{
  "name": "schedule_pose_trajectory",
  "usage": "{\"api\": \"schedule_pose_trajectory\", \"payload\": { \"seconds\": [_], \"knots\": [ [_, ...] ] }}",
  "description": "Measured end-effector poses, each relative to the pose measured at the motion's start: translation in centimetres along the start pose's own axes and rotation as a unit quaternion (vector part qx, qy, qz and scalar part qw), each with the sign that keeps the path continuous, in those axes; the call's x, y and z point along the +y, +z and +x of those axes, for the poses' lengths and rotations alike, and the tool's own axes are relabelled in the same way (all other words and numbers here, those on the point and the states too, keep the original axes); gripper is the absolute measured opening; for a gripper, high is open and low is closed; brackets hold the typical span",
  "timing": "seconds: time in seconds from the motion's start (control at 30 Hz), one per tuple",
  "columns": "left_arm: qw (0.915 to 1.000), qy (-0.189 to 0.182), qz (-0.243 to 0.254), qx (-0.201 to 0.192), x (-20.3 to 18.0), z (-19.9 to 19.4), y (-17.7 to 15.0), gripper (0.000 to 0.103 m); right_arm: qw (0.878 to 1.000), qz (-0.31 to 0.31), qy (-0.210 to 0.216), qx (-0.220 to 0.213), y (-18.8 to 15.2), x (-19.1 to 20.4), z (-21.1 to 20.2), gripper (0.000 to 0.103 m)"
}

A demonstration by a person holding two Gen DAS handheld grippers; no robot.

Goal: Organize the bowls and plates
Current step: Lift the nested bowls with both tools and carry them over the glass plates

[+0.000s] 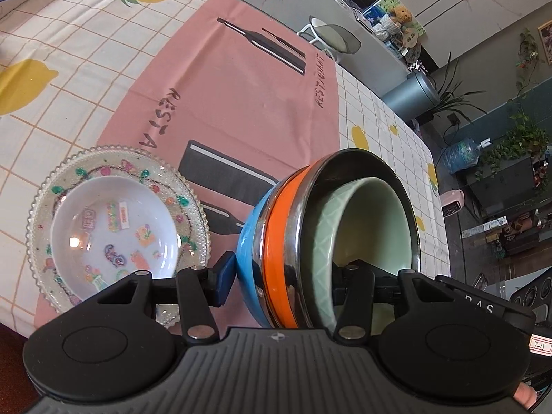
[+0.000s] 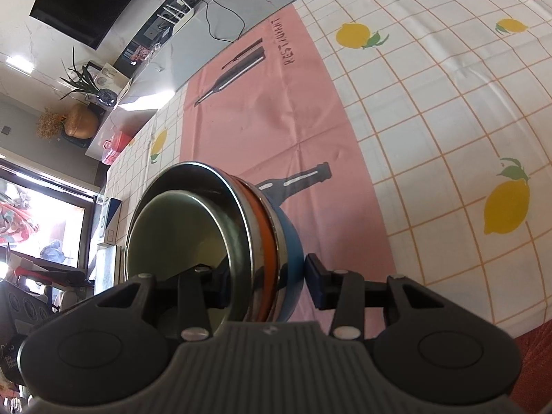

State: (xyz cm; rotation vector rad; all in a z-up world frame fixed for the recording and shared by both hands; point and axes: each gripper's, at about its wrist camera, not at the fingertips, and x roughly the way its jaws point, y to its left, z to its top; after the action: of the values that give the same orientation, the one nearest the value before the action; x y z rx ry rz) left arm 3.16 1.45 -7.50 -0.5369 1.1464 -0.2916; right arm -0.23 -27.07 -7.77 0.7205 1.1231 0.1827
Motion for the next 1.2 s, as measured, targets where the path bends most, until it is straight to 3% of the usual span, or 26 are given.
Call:
{"api": "schedule_pose_trajectory", "payload": {
  "seconds": [0.63, 1.2],
  "knots": [
    [0.9953, 0.051, -0.064, -0.051, 7.0, -6.8, 0.9, 0.055, 0.994, -0.066, 0.044, 0.073, -1.8, 9.1, 5.4, 0.042],
    [0.9925, 0.04, -0.108, -0.041, 10.8, -6.2, 0.6, 0.055, 0.99, -0.094, 0.023, 0.105, -2.8, 11.5, 8.8, 0.042]
  ]
}}
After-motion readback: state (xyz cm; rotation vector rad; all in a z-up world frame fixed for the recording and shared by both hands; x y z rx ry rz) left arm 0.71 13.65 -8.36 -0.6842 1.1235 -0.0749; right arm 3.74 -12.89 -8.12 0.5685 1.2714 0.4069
